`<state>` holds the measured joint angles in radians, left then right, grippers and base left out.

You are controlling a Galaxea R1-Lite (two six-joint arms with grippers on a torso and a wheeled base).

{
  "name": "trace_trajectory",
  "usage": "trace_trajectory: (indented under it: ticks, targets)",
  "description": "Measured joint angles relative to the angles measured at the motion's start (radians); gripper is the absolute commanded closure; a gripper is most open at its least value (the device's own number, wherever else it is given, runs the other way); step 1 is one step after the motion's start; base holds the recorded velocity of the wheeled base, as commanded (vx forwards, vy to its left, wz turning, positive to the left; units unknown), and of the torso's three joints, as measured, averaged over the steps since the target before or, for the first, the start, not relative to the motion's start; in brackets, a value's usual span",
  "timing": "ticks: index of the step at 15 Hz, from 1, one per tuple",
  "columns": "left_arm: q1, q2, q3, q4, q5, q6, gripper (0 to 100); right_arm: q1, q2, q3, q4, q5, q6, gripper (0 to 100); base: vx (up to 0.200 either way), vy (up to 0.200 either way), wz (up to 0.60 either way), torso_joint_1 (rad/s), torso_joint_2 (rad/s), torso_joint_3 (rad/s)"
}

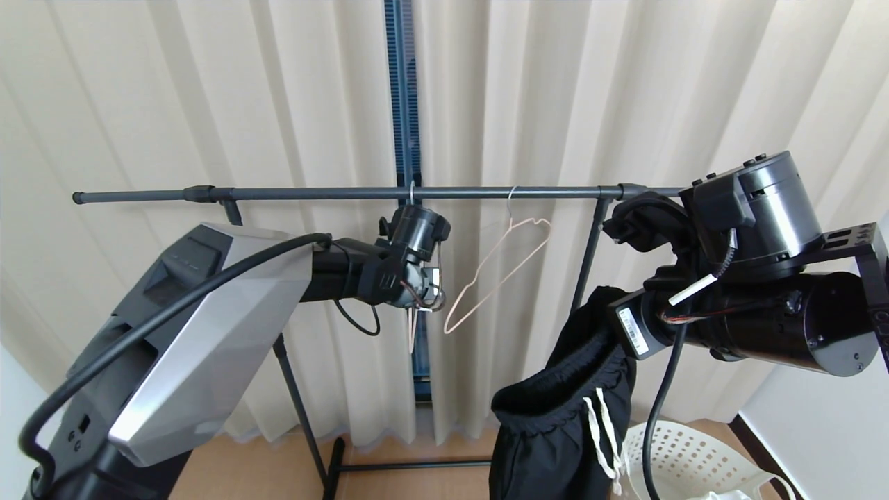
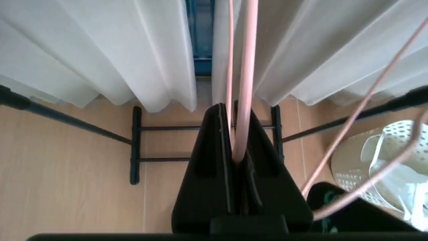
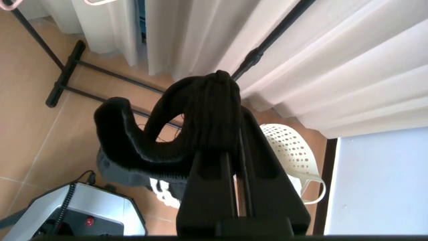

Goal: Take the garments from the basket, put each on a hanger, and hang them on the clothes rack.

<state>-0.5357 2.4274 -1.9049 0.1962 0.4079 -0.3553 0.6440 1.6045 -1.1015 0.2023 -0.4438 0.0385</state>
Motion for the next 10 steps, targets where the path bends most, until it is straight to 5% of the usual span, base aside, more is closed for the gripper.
trace_trajectory:
  ticks: [5, 10]
  targets:
    - [-0.03, -0.157, 0.239, -0.016, 0.03, -0.009, 100, 0.0, 0.006, 0.0, 0.0, 0.0, 0.0, 100, 0.0, 0.0, 0.0, 0.0, 0.0, 0.0]
    - [-0.041, -0.312, 0.431, -0.137, 0.03, 0.01, 100, 0.0, 0.015, 0.0, 0.0, 0.0, 0.0, 100, 0.0, 0.0, 0.0, 0.0, 0.0, 0.0]
